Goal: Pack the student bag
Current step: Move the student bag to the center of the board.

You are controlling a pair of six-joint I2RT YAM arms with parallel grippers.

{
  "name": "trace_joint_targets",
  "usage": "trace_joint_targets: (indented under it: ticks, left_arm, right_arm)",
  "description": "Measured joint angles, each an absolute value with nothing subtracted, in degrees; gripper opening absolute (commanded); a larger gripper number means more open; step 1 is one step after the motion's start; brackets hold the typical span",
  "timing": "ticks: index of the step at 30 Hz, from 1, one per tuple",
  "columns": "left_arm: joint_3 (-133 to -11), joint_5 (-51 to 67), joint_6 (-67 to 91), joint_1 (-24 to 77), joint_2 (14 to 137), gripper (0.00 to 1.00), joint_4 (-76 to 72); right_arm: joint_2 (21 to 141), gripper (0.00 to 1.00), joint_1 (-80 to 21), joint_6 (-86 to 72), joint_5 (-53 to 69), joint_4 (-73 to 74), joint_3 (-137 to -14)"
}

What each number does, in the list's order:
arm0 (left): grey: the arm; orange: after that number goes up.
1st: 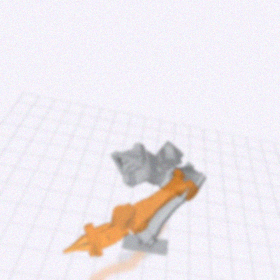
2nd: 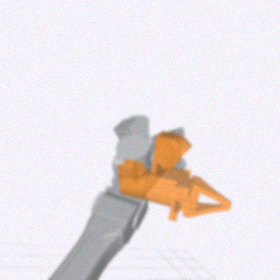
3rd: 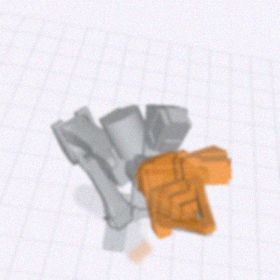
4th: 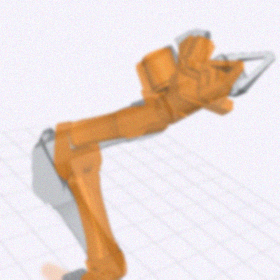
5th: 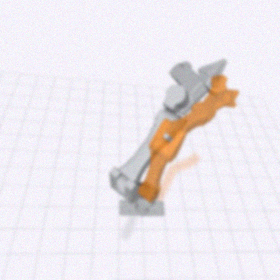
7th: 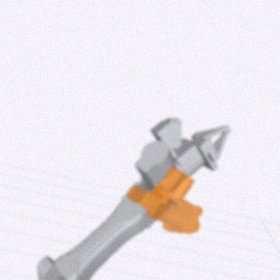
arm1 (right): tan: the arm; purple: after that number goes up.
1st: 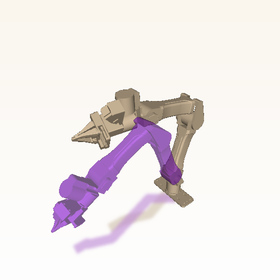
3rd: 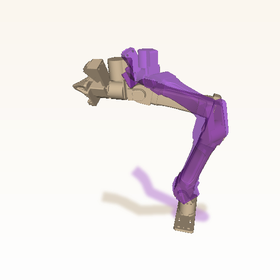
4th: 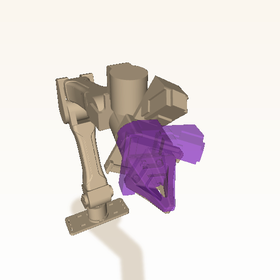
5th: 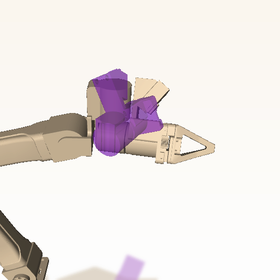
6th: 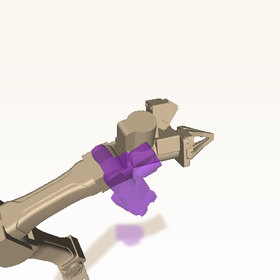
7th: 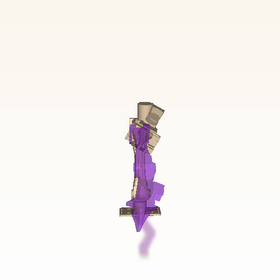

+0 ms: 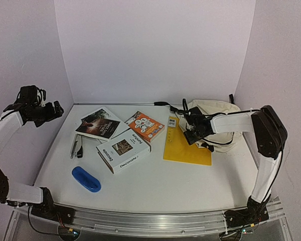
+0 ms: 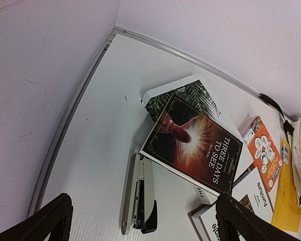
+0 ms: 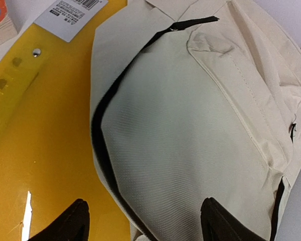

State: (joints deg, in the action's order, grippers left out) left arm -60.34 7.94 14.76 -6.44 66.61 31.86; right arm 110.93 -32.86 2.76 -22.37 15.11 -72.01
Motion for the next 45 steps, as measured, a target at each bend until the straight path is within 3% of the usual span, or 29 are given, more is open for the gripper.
trace_joint_targets:
  ticks: [3,5,7,8,9,10,11,21,29,30,31,32,36,39,45]
  left_arm:
    - [-60.3,8.2,14.8,-6.4,67.1,1.0,31.9]
    - [-60.3,8.6,14.8,-6.4,67.3,1.0,31.9]
    - [-60.3,9.3,14.8,-6.4,67.6,1.0,31.9]
    - [-60.3,9.5,14.9,-6.4,67.7,1.0,31.9]
    - [-60.3,9.5,14.9,-6.4,67.7,1.0,31.9]
    - [-60.3,10.0,14.9,-6.4,67.7,1.0,31.9]
    - [-60.3,10.4,15.0,-6.4,67.7,1.0,31.9]
    - [-60.3,12.0,15.0,-6.4,67.8,1.0,31.9]
    - [-60.3,13.2,15.3,-6.4,68.3,1.0,31.9]
    - [-60.3,13.5,15.4,-6.4,68.6,1.0,31.9]
    - [-60.3,13.6,15.4,-6.4,68.7,1.0,31.9]
    - [-60.3,13.8,15.5,-6.4,69.1,1.0,31.9]
    - [-60.3,14.4,15.5,-6.4,70.0,1.0,31.9]
    - [-60.3,14.7,15.6,-6.4,70.5,1.0,31.9]
    - [-60.3,14.9,16.1,-6.4,71.6,1.0,32.0]
  right_arm:
    - [111.7,0.62,-32.8,2.4,-23.8,15.1,-72.0]
    - [112.5,0.52,-32.8,2.3,-24.6,15.1,-72.0]
    - [113.5,0.34,-32.8,1.8,-25.6,15.1,-72.0]
    - [113.7,0.31,-32.8,2.2,-25.8,15.2,-72.0]
    - [113.8,0.21,-32.8,1.5,-25.9,15.2,-72.0]
    - [113.9,0.04,-32.7,1.6,-26.0,15.2,-72.0]
    - [113.9,0.01,-32.7,1.5,-26.0,15.4,-72.0]
    - [107.0,0.0,-32.7,-3.7,-22.4,27.2,-74.9]
    - [101.6,0.0,-41.1,-15.5,-9.8,33.2,-83.4]
    - [102.4,0.02,-43.3,-17.5,-7.7,32.2,-84.4]
    - [103.2,0.24,-44.5,-18.5,-6.3,31.2,-85.2]
    - [105.7,0.29,-46.6,-20.4,-4.1,28.8,-87.2]
    - [113.7,0.65,-50.6,-22.6,-0.1,22.9,-94.3]
    - [115.3,0.79,-52.1,-22.1,0.4,20.6,-95.7]
    - [108.6,0.86,-51.4,-11.9,0.0,20.8,-86.7]
